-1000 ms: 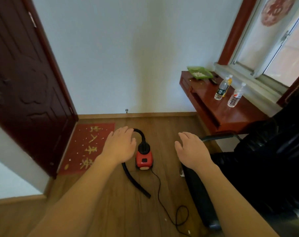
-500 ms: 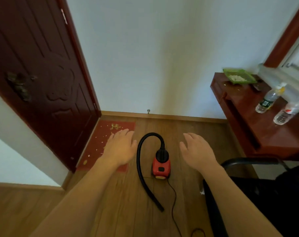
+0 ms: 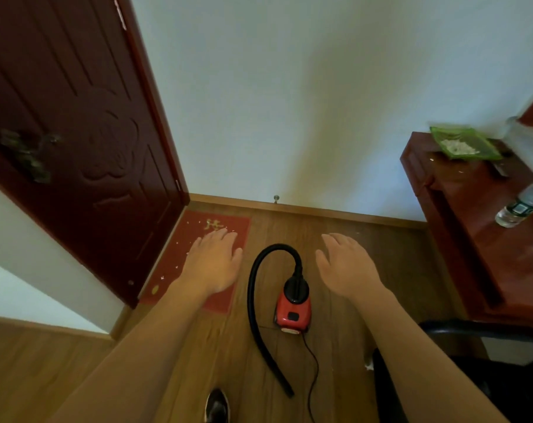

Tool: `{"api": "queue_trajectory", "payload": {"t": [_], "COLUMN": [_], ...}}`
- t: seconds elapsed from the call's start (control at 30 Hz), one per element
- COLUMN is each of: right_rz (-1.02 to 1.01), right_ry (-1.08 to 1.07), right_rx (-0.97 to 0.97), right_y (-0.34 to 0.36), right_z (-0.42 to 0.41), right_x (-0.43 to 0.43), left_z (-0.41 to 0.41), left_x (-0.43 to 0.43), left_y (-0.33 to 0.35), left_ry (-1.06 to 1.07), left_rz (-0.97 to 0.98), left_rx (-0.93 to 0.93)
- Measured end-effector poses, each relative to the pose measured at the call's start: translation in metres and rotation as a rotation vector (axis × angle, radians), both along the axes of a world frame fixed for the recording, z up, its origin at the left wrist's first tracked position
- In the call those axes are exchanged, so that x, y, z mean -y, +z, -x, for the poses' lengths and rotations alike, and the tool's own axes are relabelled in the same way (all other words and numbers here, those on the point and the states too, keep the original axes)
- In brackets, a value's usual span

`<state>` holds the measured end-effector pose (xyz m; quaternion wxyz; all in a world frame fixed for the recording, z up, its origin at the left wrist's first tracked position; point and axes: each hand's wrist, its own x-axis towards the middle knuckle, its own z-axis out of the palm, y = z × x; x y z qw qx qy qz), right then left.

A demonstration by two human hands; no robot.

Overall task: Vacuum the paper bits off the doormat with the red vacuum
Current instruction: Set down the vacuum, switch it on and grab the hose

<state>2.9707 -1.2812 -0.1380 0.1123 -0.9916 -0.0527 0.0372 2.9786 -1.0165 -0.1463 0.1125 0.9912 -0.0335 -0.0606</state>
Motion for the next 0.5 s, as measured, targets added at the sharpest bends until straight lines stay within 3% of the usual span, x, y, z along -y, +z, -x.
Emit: {"api": "queue_trajectory", "payload": {"t": [0.5], "right_rz": [0.023], "right_ry": [-0.117], "right_rx": [-0.041], "right_y": [-0.046], "right_z": [-0.137], "right_x": [-0.069], "left_z": [-0.17], "left_x": [-0.075], "left_y": [-0.043], "left_ry": [-0.121], "left_rz": [-0.003], "left_rx": [-0.06]}}
